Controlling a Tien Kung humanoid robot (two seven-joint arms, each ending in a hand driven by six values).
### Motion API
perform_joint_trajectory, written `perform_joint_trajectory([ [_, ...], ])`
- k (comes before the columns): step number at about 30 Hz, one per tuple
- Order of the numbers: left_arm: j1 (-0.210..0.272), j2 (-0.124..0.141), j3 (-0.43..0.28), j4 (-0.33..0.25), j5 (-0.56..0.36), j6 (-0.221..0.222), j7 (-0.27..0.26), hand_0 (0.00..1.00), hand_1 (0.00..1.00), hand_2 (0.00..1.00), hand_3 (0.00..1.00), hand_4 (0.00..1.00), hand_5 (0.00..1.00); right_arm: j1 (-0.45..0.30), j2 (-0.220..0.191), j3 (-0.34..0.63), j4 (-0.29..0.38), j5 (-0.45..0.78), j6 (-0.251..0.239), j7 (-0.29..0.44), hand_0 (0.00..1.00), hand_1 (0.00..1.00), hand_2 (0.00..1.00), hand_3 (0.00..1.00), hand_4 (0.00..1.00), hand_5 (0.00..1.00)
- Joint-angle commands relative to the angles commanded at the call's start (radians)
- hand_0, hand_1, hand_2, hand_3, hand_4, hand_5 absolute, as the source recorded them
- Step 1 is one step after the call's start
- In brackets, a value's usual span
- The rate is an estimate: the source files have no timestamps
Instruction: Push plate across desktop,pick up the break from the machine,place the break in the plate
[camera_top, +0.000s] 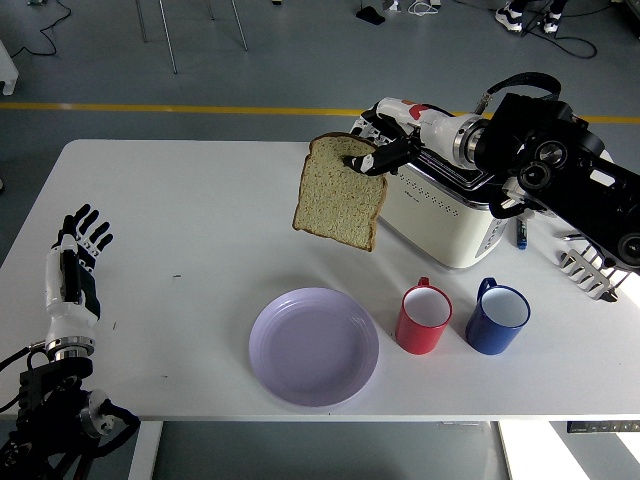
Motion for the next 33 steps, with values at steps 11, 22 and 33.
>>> perform_joint_trajectory([
  [11, 0.004, 0.000, 0.000, 0.000, 0.002, 0.004, 0.004, 0.758, 0.800, 0.864, 0.834, 0.592, 0.998, -0.096, -0.024, -0.096, 0.060, 0.097, 0.016, 0.084, 0.220, 0.264, 0.356, 0.409, 0.325, 0.002],
  [22, 0.000, 0.000, -0.004, 0.004, 0.003, 0.004, 0.005, 0.753, 0.791, 0.855, 0.815, 0.597, 0.998, -0.128, -0.005, -0.197, 0.043, 0.180, -0.025, 0.237, 0.234, 0.268, 0.356, 0.409, 0.320, 0.002],
  [33, 0.003, 0.000, -0.014, 0.010, 0.003, 0.006, 0.003, 0.752, 0.787, 0.849, 0.790, 0.587, 0.998, -0.121, 0.027, -0.307, -0.037, 0.172, -0.073, 0.345, 0.244, 0.271, 0.357, 0.408, 0.321, 0.002],
])
